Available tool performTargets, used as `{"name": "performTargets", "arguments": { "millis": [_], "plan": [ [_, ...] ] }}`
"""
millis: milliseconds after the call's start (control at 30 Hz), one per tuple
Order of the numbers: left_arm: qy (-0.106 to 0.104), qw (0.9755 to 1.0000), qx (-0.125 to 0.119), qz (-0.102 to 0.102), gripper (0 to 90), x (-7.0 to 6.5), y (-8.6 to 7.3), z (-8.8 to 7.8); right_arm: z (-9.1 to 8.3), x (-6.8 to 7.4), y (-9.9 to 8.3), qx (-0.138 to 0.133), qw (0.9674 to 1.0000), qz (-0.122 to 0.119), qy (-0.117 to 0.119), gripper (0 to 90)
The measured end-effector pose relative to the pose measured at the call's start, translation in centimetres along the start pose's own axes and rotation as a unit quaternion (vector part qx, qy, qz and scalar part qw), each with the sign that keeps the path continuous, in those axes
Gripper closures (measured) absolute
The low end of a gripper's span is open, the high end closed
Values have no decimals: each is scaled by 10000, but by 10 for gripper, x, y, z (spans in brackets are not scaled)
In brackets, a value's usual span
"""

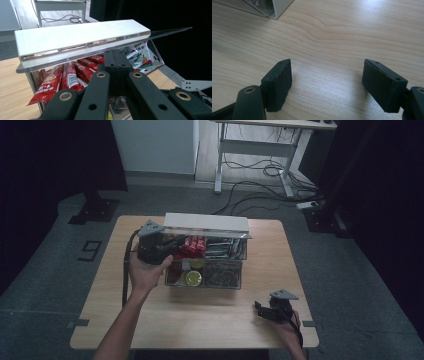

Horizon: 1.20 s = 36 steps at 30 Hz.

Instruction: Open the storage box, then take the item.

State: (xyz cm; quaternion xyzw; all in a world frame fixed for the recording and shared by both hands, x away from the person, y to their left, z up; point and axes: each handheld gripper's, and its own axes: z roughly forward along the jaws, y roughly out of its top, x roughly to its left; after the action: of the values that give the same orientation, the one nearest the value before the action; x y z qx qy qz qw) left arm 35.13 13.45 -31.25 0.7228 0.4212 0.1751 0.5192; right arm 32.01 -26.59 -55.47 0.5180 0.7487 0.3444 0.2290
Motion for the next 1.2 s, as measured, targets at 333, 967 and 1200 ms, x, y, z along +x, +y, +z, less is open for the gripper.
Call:
{"name": "performTargets", "arguments": {
  "millis": [333, 967, 1200],
  "plan": [
    [2, 10000, -24, 0, 900, 1, 6, 1, 0, 0, 0, 0, 10000, 2, -5, 243],
    [3, 10000, -21, -10, 899, 1, 11, 2, 0, 0, 0, -4, 10000, -2, -15, 243],
    [-42, 10000, -10, 4, 900, 0, 10, 4, -1, 0, 0, -33, 10000, 40, -77, 291]
  ]
}}
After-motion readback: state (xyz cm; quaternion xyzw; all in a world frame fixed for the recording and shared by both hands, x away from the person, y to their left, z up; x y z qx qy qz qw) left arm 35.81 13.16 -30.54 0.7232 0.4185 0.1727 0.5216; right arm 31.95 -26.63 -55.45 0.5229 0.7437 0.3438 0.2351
